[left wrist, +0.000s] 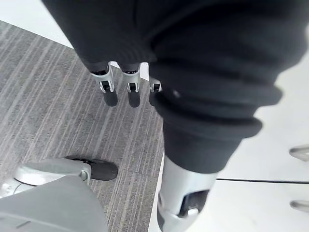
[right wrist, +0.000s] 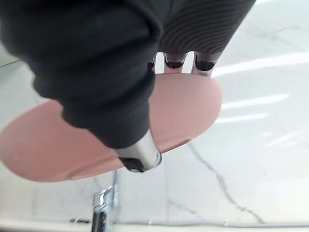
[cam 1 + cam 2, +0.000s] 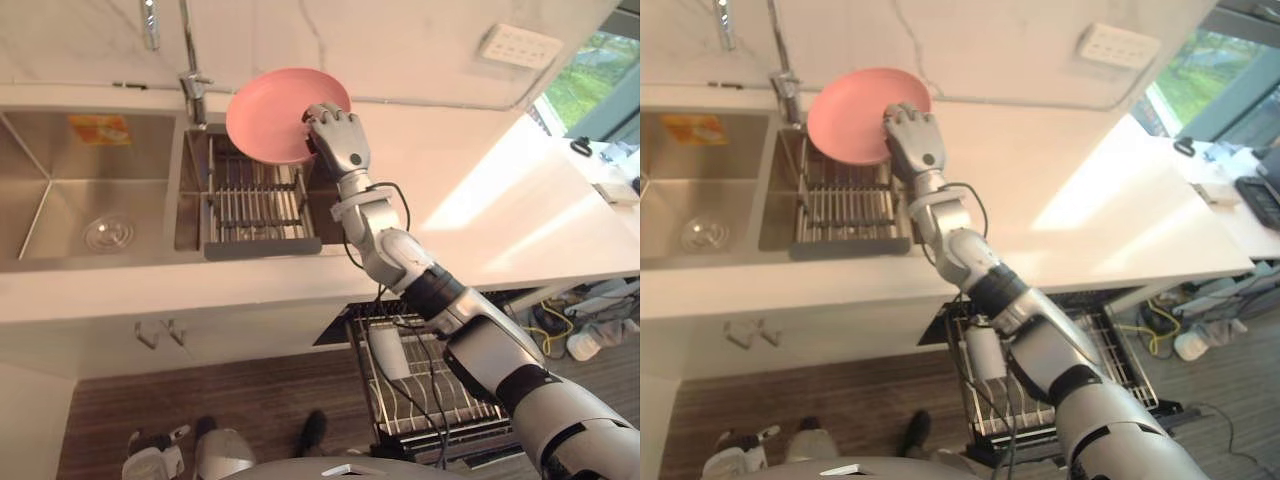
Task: Walk over to the sink, pick up the cup, carry it to the dishwasher, place the cup inside the dishwasher, then close the dishwasher door
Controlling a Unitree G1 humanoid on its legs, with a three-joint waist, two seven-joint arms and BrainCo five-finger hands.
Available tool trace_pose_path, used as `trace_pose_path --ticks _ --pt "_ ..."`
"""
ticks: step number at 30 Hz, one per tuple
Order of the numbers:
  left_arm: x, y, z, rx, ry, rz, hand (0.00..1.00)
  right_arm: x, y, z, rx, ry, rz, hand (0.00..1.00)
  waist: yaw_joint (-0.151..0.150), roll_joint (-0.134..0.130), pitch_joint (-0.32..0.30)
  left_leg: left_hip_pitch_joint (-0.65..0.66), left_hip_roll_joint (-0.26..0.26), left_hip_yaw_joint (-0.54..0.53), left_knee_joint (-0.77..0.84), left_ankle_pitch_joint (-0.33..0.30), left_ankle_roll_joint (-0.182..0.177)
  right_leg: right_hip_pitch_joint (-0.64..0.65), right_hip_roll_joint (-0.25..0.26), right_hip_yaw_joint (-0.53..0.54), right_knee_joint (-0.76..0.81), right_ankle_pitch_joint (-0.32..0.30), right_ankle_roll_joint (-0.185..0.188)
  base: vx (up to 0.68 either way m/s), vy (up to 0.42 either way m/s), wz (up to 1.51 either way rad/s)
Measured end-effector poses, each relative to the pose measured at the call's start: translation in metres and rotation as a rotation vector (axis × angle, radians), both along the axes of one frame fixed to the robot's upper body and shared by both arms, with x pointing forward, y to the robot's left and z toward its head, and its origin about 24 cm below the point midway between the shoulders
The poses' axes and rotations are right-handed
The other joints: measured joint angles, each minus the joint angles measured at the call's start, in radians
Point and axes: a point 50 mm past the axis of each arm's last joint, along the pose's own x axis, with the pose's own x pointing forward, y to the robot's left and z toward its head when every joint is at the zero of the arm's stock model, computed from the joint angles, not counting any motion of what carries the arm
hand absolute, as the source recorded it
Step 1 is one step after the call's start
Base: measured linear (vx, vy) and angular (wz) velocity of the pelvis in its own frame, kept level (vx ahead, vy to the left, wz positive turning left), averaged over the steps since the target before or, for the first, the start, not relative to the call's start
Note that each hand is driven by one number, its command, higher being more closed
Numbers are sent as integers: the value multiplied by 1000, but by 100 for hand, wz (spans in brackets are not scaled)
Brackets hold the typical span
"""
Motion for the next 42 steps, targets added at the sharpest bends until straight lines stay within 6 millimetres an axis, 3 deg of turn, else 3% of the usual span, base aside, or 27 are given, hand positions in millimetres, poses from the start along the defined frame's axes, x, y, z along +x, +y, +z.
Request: trace_pose_path --ticks 3,5,9,15,18,20,21,22,23,24,25,26,28,30,31,32,33,35,36,40,42 --pt "-1 -6 -2 -22 -11 -6 0 -8 -36 14 171 -21 -36 100 -24 12 -6 28 -11 24 -22 7 3 0 -3 29 0 8 4 2 35 -25" --pt "-3 -14 -5 -55 -1 -20 0 -20 -71 22 276 -67 -87 100 -59 20 -14 41 -21 38 -33 6 5 -3 -9 49 0 13 9 -21 47 -26" --pt "-5 -24 -9 -77 25 -110 0 -51 -124 17 388 -113 -190 100 -118 35 -39 53 -31 79 -40 0 11 -26 -13 87 0 11 17 -42 31 -33" --pt "-6 -36 -12 -106 76 -253 0 -83 -169 -7 449 -95 -340 100 -184 71 -62 105 -38 110 -48 -30 1 -29 9 179 0 26 18 4 4 -44" --pt "-5 -41 -13 -130 96 -310 0 -95 -184 -17 457 -82 -391 100 -219 69 -61 128 -45 136 -41 -53 -4 -32 17 231 0 35 20 -16 8 -60" --pt "-3 -44 -13 -140 107 -335 0 -108 -196 -24 465 -73 -442 100 -224 57 -58 141 -43 170 -12 -75 -4 -39 16 207 2 -11 16 -16 25 -67" --pt "-4 -45 -14 -144 112 -332 0 -111 -198 -26 470 -72 -448 100 -222 65 -63 140 -37 183 -8 -74 1 -43 12 163 9 -51 27 2 30 -93" --pt "-7 -45 -14 -150 130 -325 0 -112 -198 -30 520 -66 -442 100 -224 101 -71 138 2 234 2 -65 19 -58 3 25 57 -135 22 47 55 -113" --pt "-10 -42 -13 -140 135 -317 0 -111 -194 -36 554 -58 -422 100 -226 105 -64 145 19 281 15 -78 6 -99 -46 -92 192 -162 -36 71 53 -106" --pt "-6 -37 -11 -125 129 -316 0 -111 -194 -38 556 -52 -414 100 -228 75 -63 156 11 296 36 -95 0 -98 -75 -134 237 -152 -53 60 -6 -112" --pt "-6 -25 -9 -103 139 -293 0 -111 -192 -42 556 -40 -394 100 -205 46 -52 162 14 313 98 -150 -20 -73 -80 -144 209 -61 -18 9 -87 -106" --pt "-9 -23 -9 -109 155 -285 0 -109 -189 -47 557 -16 -375 100 -196 53 -50 151 33 326 135 -159 -18 -45 -43 -103 114 -9 -24 -23 -119 -105" --pt "0 -29 -9 -128 134 -280 0 -108 -189 -50 548 6 -367 100 -193 38 -45 156 36 354 147 -184 -25 -17 -13 -83 0 32 -19 -54 -56 -69" --pt "6 -34 -9 -149 135 -290 0 -108 -190 -55 537 51 -364 100 -195 74 -24 166 47 375 119 -175 -15 -18 -10 -115 0 -27 35 -49 -14 -29" --pt "11 -38 -9 -160 125 -286 0 -108 -189 -57 527 77 -355 100 -209 81 -22 161 50 370 106 -170 -17 -22 -22 -116 33 1 -15 7 -2 11" --pt "12 -36 -8 -156 122 -287 0 -107 -188 -57 521 93 -346 100 -215 60 -26 156 34 361 109 -172 -20 -19 -41 -107 40 15 -10 15 -26 11" --pt "17 -37 -7 -157 117 -297 0 -105 -187 -59 501 125 -332 100 -205 82 -16 145 34 347 108 -170 -21 -15 -33 -116 12 35 -4 9 -46 11" --pt "20 -43 -7 -182 115 -319 0 -100 -189 -63 461 184 -324 100 -203 93 -3 122 29 333 107 -159 -23 -29 -37 -122 7 44 -16 -4 -47 16" --pt "24 -48 -7 -197 109 -341 0 -94 -192 -71 446 249 -329 100 -203 113 20 105 23 316 105 -149 -20 -37 -44 -138 8 52 -16 -6 -12 20" --pt "30 -50 -6 -207 91 -347 0 -70 -179 -72 412 301 -271 100 -203 131 64 60 3 300 109 -139 -7 -76 -64 -137 8 69 -16 -54 -5 5" --pt "44 -52 -3 -207 55 -358 0 -56 -174 -62 398 279 -243 100 -203 132 107 23 -17 287 112 -136 4 -109 -85 -139 8 86 -14 -122 12 14"
